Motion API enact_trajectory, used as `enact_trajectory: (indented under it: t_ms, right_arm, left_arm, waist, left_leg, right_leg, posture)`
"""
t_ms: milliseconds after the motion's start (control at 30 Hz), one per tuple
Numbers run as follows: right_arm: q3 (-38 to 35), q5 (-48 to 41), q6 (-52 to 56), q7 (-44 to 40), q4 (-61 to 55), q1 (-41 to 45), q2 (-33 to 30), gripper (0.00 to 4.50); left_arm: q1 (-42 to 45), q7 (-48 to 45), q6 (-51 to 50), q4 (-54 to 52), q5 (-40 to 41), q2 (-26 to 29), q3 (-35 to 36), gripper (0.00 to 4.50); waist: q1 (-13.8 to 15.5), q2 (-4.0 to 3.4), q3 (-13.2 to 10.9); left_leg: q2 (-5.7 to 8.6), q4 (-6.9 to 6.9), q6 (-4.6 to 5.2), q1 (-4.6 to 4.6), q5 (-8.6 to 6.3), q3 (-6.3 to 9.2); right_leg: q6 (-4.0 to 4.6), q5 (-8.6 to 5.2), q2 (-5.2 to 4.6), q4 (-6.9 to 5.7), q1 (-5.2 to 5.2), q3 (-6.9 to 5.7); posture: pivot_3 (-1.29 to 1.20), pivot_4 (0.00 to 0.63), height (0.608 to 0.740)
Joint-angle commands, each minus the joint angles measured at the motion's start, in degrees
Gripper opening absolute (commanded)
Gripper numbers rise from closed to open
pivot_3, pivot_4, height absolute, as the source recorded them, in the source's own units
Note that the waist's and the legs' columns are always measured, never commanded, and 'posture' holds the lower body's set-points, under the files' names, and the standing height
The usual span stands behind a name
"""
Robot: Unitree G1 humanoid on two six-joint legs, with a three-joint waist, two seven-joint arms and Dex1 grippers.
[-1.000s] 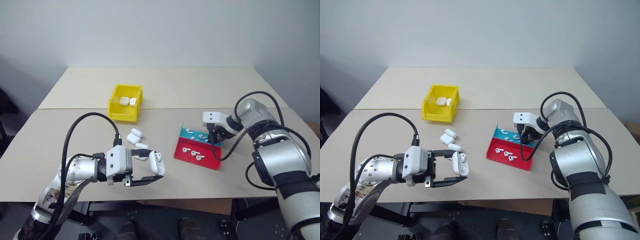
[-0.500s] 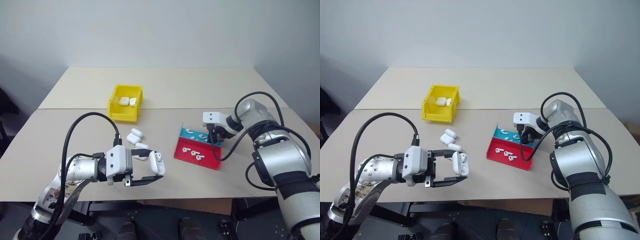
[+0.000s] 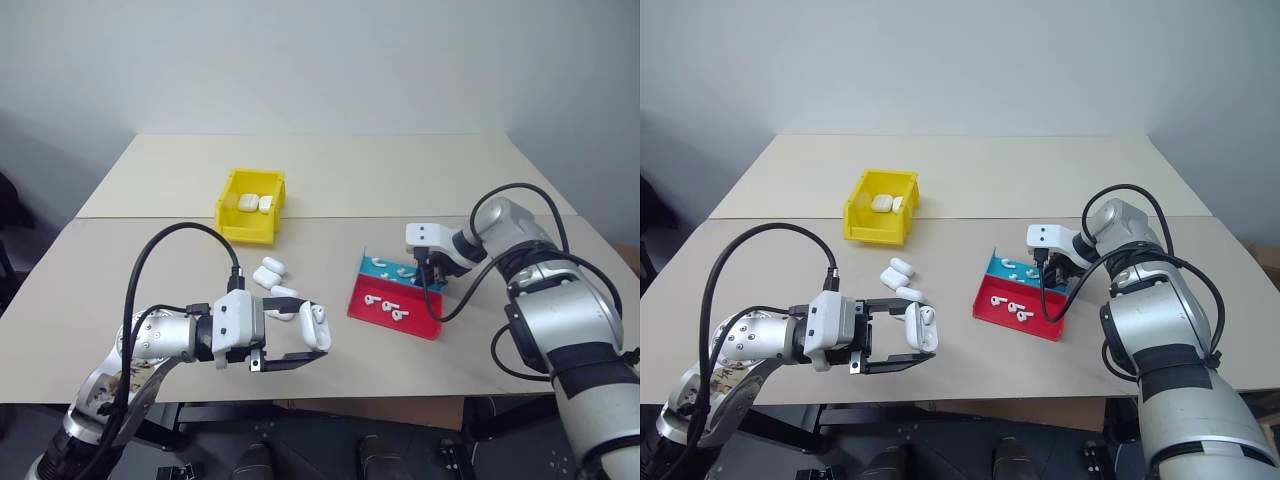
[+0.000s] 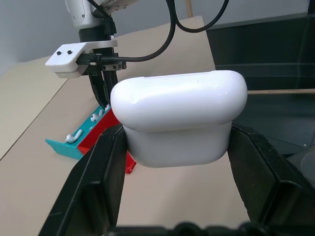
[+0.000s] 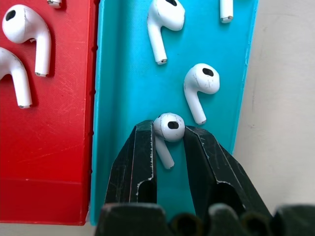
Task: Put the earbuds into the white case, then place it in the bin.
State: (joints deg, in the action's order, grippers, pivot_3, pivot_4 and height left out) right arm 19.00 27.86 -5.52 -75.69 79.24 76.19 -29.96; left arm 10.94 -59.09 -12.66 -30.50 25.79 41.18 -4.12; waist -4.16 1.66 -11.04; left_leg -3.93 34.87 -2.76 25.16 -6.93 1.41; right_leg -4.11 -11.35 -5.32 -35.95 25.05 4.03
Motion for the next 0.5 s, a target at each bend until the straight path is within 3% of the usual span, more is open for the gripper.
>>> enact_trajectory:
  t_ms: [33,267,500]
  right_arm:
    - [-0.59,-0.41,-0.47,0.53,-0.68,0.17,-0.86,0.66]
    - [-3.27,-2.96,-1.10,0.05,-1.31,2.22,-3.17,0.66]
    - [-15.71,-16.26,1.92,-6.34,-6.10,10.37,-8.10,0.66]
  left_arm:
    - [0.31,0.11,1.07,-0.89,0.02,-0.04,0.76,2.82]
    - [2.20,0.20,1.04,0.03,0.55,-1.32,0.39,2.82]
    - [8.20,1.10,-3.03,1.20,4.40,-4.83,-0.08,2.82]
  waist:
    - [0.00,0.00,0.00]
    - [0.04,0.00,0.00]
    - [-0.07,-0.13,-0.08]
  left_leg:
    - [0.00,0.00,0.00,0.00,0.00,0.00]
    - [0.00,0.00,0.00,0.00,0.00,0.00]
    - [0.01,-0.01,0.00,0.01,0.01,0.00]
  right_leg:
    - [0.00,0.00,0.00,0.00,0.00,0.00]
    - [0.00,0.00,0.00,0.00,0.00,0.00]
    - [-0.01,0.00,0.00,0.00,0.02,0.02]
  posture:
    - [0.00,0.150,0.740]
    - [0.00,0.150,0.740]
    - [0.00,0.150,0.740]
